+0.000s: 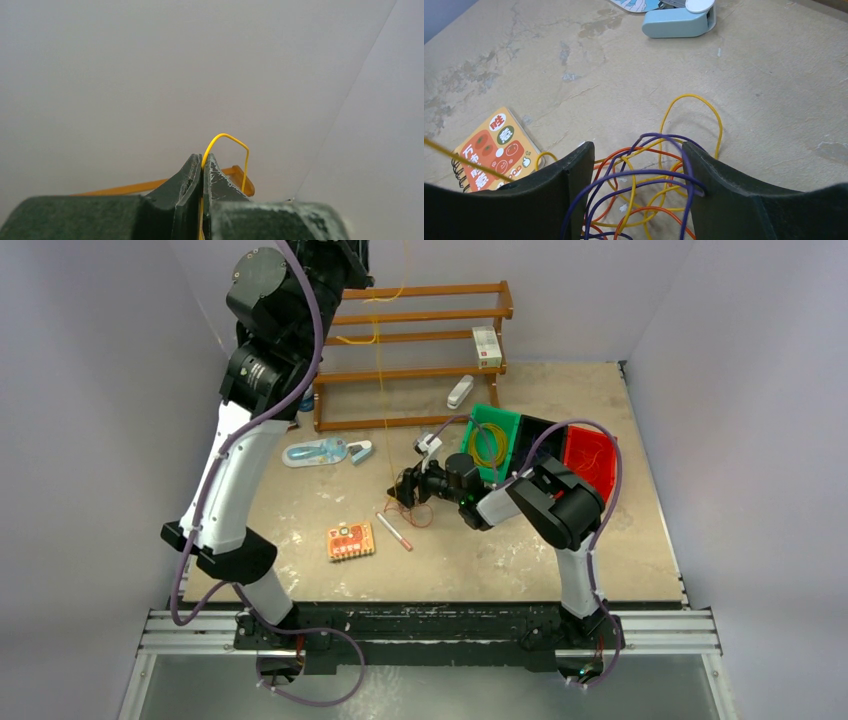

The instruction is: Untangle the cables

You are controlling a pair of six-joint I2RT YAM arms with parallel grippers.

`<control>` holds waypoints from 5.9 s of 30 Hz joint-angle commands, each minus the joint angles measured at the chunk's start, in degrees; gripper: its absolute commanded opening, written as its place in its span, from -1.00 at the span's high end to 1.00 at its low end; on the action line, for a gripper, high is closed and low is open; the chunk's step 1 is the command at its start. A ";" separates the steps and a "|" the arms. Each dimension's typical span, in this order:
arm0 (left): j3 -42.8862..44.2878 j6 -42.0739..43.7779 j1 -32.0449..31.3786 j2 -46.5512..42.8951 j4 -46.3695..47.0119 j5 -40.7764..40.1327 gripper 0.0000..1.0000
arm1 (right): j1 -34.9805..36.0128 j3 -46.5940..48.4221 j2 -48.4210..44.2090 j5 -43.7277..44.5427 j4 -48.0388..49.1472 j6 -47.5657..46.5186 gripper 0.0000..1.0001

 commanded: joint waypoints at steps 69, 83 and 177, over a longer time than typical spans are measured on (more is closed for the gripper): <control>-7.28 26.89 0.25 -6.06 31.24 -7.63 1.00 | 2.84 -4.78 -27.98 9.84 -25.56 -7.74 -0.36; -20.98 16.87 0.21 -12.06 24.85 -9.07 1.00 | 2.80 -2.73 -44.44 7.60 -45.54 -20.39 -0.43; -55.77 -5.49 0.25 -26.06 6.54 -1.35 1.00 | -8.66 -26.12 -59.70 3.26 2.14 -25.94 -0.49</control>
